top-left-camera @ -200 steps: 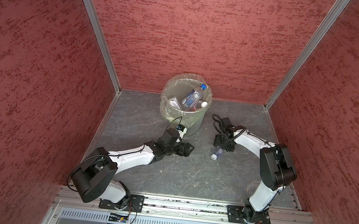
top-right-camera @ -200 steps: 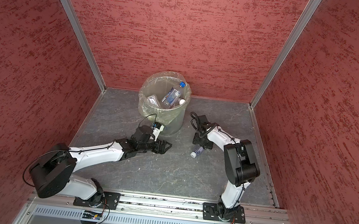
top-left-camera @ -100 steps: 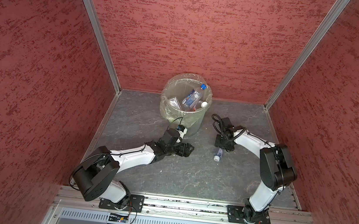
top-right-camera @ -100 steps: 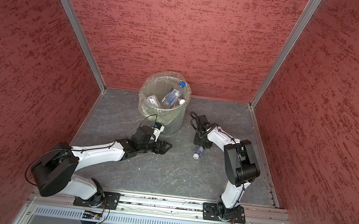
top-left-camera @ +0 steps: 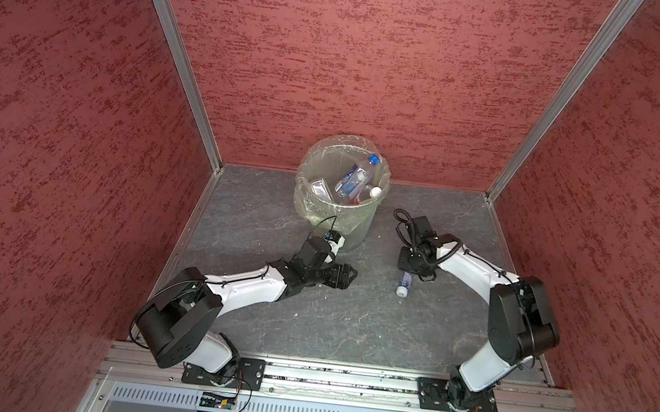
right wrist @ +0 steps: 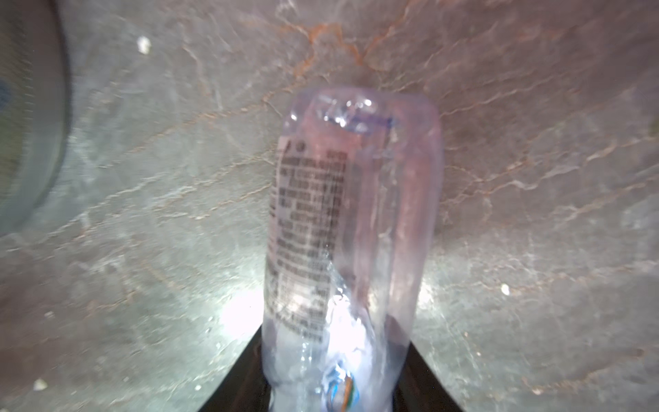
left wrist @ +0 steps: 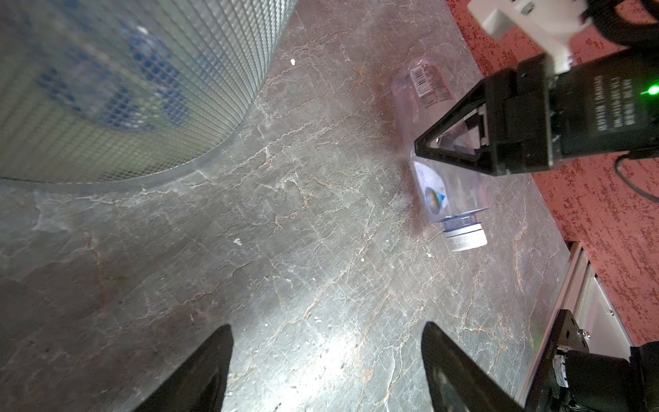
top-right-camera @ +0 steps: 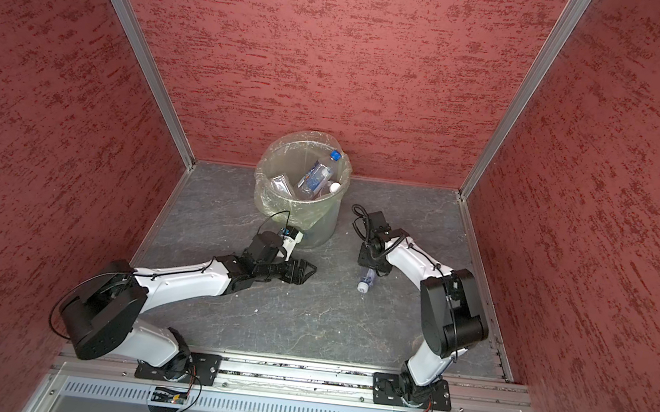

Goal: Throw the plastic bottles in the bin
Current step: 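Close the right gripper on the purple-tinted bottle's body, then lift the purple-tinted bottle upright with the right gripper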

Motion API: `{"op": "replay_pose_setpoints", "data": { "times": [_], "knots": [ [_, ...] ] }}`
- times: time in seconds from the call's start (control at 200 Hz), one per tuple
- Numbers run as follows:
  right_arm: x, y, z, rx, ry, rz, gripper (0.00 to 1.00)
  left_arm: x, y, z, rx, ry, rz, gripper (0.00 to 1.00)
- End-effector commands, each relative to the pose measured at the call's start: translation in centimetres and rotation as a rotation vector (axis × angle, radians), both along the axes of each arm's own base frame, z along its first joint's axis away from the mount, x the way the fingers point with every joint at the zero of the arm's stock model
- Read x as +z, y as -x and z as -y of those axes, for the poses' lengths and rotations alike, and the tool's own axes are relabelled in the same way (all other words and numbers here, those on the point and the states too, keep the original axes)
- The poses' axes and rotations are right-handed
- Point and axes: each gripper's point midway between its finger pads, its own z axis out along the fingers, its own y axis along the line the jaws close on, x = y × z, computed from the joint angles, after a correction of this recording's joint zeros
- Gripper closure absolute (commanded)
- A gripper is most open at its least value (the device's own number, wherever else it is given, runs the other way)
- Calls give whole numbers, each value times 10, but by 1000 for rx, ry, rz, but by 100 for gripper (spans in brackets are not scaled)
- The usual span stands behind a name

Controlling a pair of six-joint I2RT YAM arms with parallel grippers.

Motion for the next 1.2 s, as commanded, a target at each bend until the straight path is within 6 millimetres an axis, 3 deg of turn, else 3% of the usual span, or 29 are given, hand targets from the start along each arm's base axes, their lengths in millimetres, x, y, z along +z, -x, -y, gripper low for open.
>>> {"op": "replay_pose_setpoints", "data": {
  "times": [0.0, 0.386, 0.792, 1.192],
  "knots": [
    [18, 4, 0, 11, -26, 39, 53, 12, -7, 7, 1, 26, 26, 16],
    [47, 16, -1, 27, -34, 111, 52, 12, -8, 6, 3, 19, 30, 17],
    [153, 32, -19, 82, -87, 443, 51, 11, -7, 10, -11, 23, 34, 17],
    [216, 65, -63, 268, 12, 684, 52, 15, -6, 12, -23, 12, 63, 17]
  ]
}}
